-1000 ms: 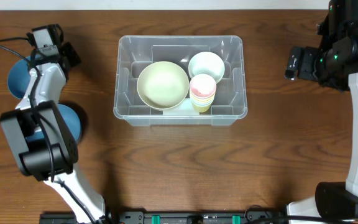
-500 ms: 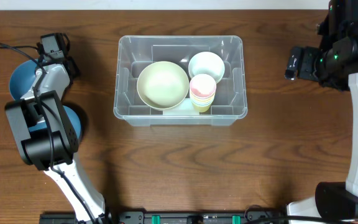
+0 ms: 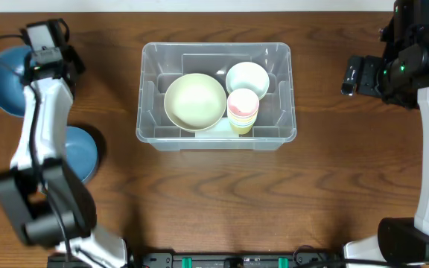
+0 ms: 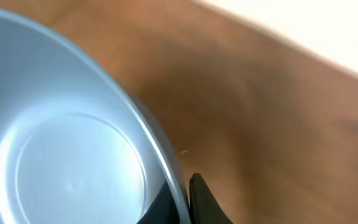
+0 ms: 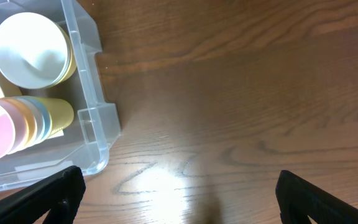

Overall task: Pack container
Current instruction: 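Lift the blue bowl and carry it over the container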

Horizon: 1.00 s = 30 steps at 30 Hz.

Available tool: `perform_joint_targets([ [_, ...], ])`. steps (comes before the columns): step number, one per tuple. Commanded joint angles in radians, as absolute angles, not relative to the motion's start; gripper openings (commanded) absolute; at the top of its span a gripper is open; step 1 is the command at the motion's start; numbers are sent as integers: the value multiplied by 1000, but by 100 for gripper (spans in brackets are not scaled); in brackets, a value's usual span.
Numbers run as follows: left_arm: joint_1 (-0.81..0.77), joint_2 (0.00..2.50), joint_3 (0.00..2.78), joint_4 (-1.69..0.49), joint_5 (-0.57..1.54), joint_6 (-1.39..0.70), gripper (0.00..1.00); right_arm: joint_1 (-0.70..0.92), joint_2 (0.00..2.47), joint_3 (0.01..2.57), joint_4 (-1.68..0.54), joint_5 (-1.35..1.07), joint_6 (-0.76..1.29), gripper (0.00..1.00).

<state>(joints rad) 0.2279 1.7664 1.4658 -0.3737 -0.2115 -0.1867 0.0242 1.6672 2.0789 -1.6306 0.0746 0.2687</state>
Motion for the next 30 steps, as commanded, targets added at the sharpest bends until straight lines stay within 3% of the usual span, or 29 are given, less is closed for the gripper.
perform_joint_targets([
  [1,183,1658,1476,-403,-68,-204,6,20,1655,2078,-1631,72,257,99],
  [6,60,1548,1476,-489,108,-203,6,20,1655,2078,-1631,72,257,99],
  [20,-428,1547,1476,-614,69,60,6,20,1655,2078,-1631,72,257,99],
  [30,-490,1662,1475,-670,40,60,6,20,1655,2078,-1631,72,257,99],
])
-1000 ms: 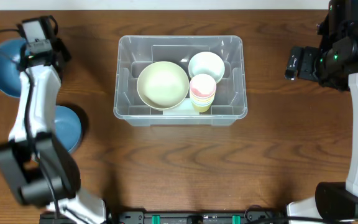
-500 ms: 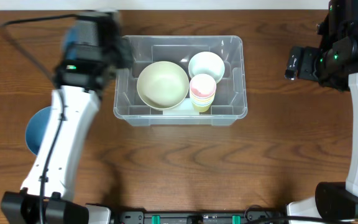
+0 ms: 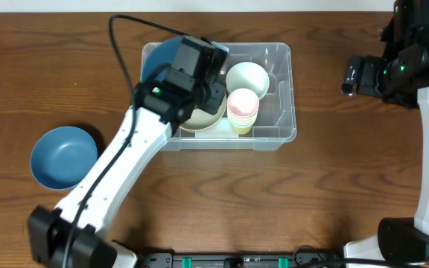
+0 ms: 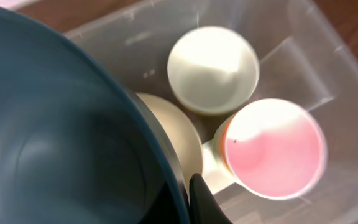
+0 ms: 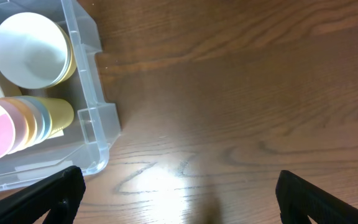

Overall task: Pack container
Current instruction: 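Lift the blue bowl and carry it over the container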

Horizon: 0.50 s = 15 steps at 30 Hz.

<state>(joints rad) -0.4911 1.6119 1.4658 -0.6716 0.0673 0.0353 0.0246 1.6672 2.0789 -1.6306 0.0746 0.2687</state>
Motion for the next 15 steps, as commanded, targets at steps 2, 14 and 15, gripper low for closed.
perform_joint_targets([
  [2,-490,1691,1475,-664,40,59,6,20,1655,2078,-1631,72,257,99],
  [14,-490,1809,1475,-639,41,47,6,20,1655,2078,-1631,72,257,99],
  [15,-490,1809,1475,-638,41,41,6,20,1655,2078,-1631,72,257,99],
])
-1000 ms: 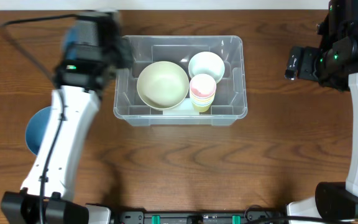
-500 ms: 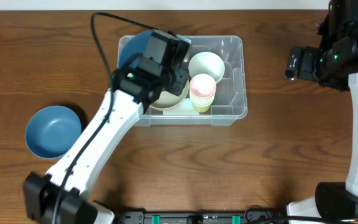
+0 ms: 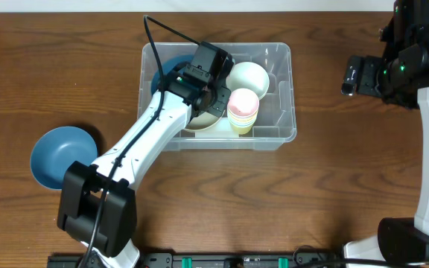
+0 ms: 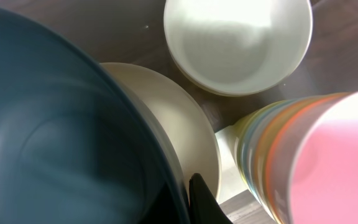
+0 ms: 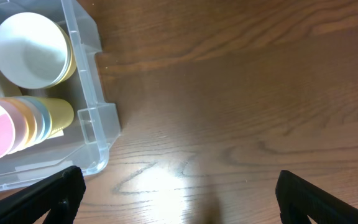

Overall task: Pack container
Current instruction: 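Lift the blue bowl and carry it over the container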

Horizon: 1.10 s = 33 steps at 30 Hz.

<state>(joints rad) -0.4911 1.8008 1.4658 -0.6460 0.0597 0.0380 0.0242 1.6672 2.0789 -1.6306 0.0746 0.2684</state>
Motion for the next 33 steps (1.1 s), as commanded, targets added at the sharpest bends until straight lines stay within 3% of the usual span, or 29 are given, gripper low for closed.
perform_joint_targets([
  [1,-490,1809,1475,-638,41,39,6,20,1655,2078,-1631,72,257,99],
  [33,-491,1810,1474,-695,72,-28,6,20,1655,2078,-1631,72,257,99],
])
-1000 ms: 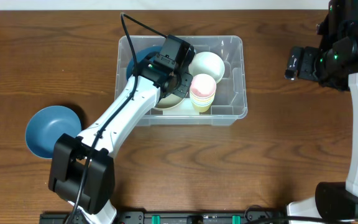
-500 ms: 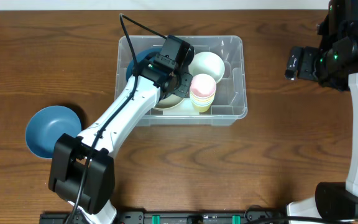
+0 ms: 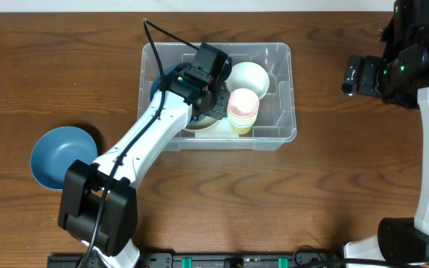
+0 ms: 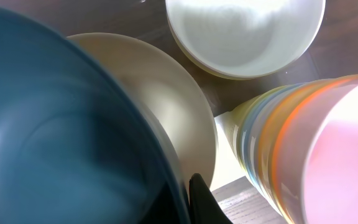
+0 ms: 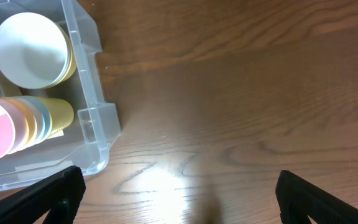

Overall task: Pack container
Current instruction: 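Lift the blue bowl and carry it over the container, then lower the blue bowl into the cream bowl and open the left gripper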

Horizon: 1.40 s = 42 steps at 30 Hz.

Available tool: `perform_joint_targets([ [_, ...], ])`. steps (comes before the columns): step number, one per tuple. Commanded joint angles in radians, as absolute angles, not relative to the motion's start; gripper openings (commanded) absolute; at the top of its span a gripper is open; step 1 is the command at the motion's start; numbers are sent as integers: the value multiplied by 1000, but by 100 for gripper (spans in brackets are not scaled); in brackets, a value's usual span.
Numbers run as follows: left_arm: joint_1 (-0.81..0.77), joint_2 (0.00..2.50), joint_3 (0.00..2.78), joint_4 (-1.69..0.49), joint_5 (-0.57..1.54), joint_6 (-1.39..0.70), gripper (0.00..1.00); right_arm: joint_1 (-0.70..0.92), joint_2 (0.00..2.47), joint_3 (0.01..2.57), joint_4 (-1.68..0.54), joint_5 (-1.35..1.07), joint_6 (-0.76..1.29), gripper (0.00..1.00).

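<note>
A clear plastic container (image 3: 281,132) holds a cream bowl (image 4: 173,106), a white bowl (image 3: 247,75) and a stack of pastel cups (image 3: 243,106) topped by pink. My left gripper (image 4: 185,202) is inside the container, shut on the rim of a dark blue bowl (image 4: 55,130) that sits low over the cream bowl. A second, lighter blue bowl (image 3: 62,155) rests on the table at the left. My right gripper (image 5: 179,196) hovers open over bare wood to the right of the container (image 5: 89,112).
The table is dark wood. The container's right wall and corner (image 5: 98,143) lie at the left of the right wrist view. The right arm's base stands at the table's right edge.
The dark blue bowl has sunk a little lower onto the cream bowl, which shows more of its far rim in the left wrist view. The right arm has not moved.
My left gripper was shut on a dark blue bowl's rim at the table's far left. Then it held that bowl over the container's back left corner. Then the bowl was inside, above the cream bowl, and now it rests lower there.
</note>
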<state>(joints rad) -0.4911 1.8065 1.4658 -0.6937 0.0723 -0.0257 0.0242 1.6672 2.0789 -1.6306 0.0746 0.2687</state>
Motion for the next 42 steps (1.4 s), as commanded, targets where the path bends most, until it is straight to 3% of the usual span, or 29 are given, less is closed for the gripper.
perform_joint_targets([
  [1,-491,1810,1474,-695,72,-28,6,20,1655,2078,-1631,72,257,99],
  [25,-517,1810,1474,-661,72,-27,6,20,1655,2078,-1631,72,257,99],
  [27,-517,1810,1474,-661,71,-27,9,20,1655,2078,-1631,72,257,99],
  [32,-517,1810,1474,-660,71,-27,30,20,1655,2078,-1631,72,257,99],
  [42,-516,1809,1474,-621,67,-27,31,20,1655,2078,-1631,72,257,99],
])
